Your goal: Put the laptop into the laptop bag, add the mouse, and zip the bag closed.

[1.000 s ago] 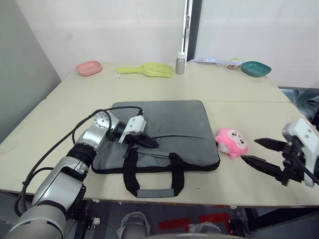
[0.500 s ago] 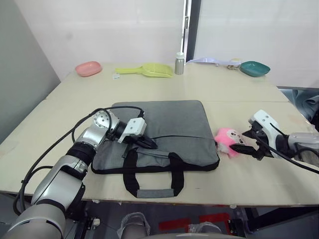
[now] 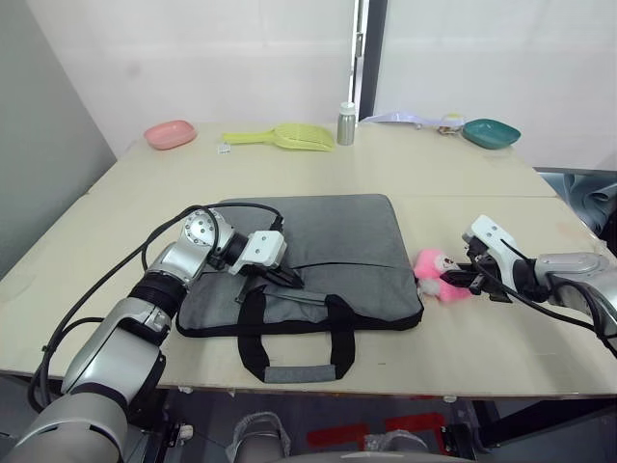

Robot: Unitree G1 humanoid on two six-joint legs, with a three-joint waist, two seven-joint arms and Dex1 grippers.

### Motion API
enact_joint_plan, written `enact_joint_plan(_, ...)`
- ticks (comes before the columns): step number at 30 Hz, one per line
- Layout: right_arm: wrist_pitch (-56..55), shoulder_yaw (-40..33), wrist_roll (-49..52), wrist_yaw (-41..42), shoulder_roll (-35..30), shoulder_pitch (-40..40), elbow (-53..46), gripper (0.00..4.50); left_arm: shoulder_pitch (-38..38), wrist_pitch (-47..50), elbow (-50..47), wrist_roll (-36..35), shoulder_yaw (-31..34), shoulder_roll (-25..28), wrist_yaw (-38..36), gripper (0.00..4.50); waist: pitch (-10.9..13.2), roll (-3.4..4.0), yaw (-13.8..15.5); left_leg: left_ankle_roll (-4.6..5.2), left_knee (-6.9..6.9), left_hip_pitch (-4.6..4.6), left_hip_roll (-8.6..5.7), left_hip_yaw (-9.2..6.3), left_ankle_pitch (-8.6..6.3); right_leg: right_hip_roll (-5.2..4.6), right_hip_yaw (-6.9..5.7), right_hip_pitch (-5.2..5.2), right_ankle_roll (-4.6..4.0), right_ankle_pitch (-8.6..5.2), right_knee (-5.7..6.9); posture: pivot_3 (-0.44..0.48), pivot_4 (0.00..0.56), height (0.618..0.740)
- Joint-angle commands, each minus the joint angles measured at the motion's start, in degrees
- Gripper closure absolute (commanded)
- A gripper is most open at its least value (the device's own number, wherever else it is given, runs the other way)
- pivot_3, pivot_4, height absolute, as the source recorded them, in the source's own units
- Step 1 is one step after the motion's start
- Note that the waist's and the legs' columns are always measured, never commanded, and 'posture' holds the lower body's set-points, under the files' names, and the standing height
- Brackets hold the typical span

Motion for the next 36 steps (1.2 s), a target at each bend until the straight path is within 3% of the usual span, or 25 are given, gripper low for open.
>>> enact_joint_plan(1,-0.79,0.67,-1.49,0.69,0.34,-0.95,-2.1,4.47,1.74,-1.0,1.33,5.96,-3.21,1.48,-1.83,4.5,-0.02,0.02,-0.09,0.0,0.0,0.0,0.0,0.0,0.0,0.0,0.0,0.0,0.0,0.0,0.0,0.0,0.15,0.74)
enact_joint_plan(9,-2.19,0.93,-4.74,0.85,-0.05,-5.31,-5.37,4.47,4.53,-3.67,-0.86,7.33,-4.32,3.48,-2.43,4.5,-0.11,0.12,-1.09,-0.01,-0.09,0.06,0.0,0.04,-0.01,0.01,0.04,-0.01,-0.01,-0.01,-0.02,0.0,0.15,0.74)
enact_joint_plan(14,-3.91,3.06,-8.55,-1.48,2.94,-10.37,-4.29,4.47,5.88,-3.88,-2.15,6.95,-4.94,4.42,-2.45,4.5,-0.14,0.16,-1.5,-0.02,-0.21,0.13,0.01,0.11,-0.02,0.03,0.06,-0.01,-0.05,-0.04,-0.06,0.0,0.15,0.74)
enact_joint_plan(21,-6.4,11.53,-20.99,-7.66,8.4,-19.29,7.8,4.47,7.78,-4.07,-3.15,6.64,-5.7,5.13,-2.45,4.5,-0.22,0.14,-1.77,-0.23,-0.46,0.53,0.03,0.49,0.04,0.06,0.39,0.0,-0.08,-0.08,-0.06,0.0,0.15,0.74)
enact_joint_plan(27,-7.51,12.6,-24.9,-8.9,13.27,-25.11,13.42,4.47,8.56,-4.28,-3.44,6.66,-5.67,5.47,-2.45,4.5,-0.24,0.17,-1.96,-0.34,-0.73,0.72,0.02,0.74,0.08,0.09,0.59,0.0,-0.07,-0.09,-0.16,0.0,0.15,0.74)
enact_joint_plan(36,-5.82,11.11,-24.19,-6.88,16.31,-23.42,11.36,4.47,9.08,-4.59,-3.45,6.33,-5.61,6.16,-2.45,4.5,-0.26,0.17,-1.87,-0.34,-0.98,0.77,0.03,0.84,0.08,0.11,0.63,-0.01,-0.07,-0.08,-0.34,0.0,0.15,0.74)
